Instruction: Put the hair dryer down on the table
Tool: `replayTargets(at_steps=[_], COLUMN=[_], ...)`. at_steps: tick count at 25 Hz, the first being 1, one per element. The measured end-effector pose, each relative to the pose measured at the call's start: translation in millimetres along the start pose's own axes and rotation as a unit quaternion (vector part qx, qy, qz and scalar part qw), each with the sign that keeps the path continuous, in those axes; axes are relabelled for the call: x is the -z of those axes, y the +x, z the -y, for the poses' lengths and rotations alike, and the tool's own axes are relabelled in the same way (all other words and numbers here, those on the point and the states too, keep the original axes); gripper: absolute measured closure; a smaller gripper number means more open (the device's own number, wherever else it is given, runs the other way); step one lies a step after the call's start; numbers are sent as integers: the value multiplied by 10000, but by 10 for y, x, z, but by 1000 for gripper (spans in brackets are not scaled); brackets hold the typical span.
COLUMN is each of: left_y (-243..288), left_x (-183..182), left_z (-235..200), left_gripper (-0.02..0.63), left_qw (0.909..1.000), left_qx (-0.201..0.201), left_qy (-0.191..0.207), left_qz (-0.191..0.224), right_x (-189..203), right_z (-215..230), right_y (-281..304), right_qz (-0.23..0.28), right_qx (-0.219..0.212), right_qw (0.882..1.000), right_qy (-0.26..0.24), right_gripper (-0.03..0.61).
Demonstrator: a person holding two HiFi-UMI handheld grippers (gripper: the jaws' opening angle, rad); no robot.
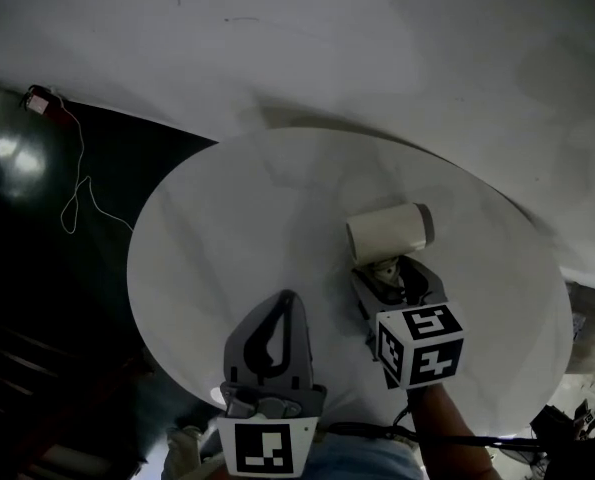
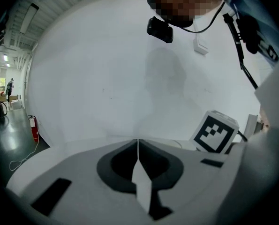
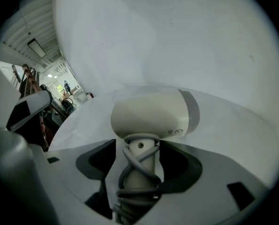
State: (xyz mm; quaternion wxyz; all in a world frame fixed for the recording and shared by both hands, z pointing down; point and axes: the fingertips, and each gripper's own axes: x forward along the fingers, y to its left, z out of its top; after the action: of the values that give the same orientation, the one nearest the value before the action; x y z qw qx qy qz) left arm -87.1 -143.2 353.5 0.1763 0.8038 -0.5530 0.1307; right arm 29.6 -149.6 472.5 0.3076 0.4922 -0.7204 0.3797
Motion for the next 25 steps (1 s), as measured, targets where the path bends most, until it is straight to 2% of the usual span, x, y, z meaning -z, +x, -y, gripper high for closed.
replayTargets(at_steps=[6, 9, 10, 12, 16, 21, 25], left_y=[-229, -347, -398, -529, -857, -1155, -1359], left_x=[-182, -394, -473, -623, -883, -1242, -1427], left_z=[113, 266, 322, 430, 587, 743, 824], left_gripper=[601, 601, 601, 601, 601, 601, 601], left_qw=[9997, 9981, 9972, 9951, 9907, 9817, 9753], left_qx=[149, 352, 426, 557, 723, 909, 933], left_qy=[89, 133, 141, 155, 299, 696, 695], left_qz=[191, 488, 599, 802, 1114, 1523, 1877], right_x=[2, -221, -315, -454, -582, -792, -894], right_z=[-144, -342, -422, -587, -901, -1173, -1267], right_y=[-414, -793, -943, -1248, -1836, -2490, -2860], right_qz=[368, 1205, 1550, 2159, 3016, 3874, 4393], right_qx=[-92, -358, -440, -532, -524, -443, -226], right_qw=[9992, 9919, 9869, 9749, 9509, 9165, 8906], right_qy=[114, 165, 114, -81, -451, -889, -1153], right_gripper=[287, 292, 306, 391, 525, 555, 568])
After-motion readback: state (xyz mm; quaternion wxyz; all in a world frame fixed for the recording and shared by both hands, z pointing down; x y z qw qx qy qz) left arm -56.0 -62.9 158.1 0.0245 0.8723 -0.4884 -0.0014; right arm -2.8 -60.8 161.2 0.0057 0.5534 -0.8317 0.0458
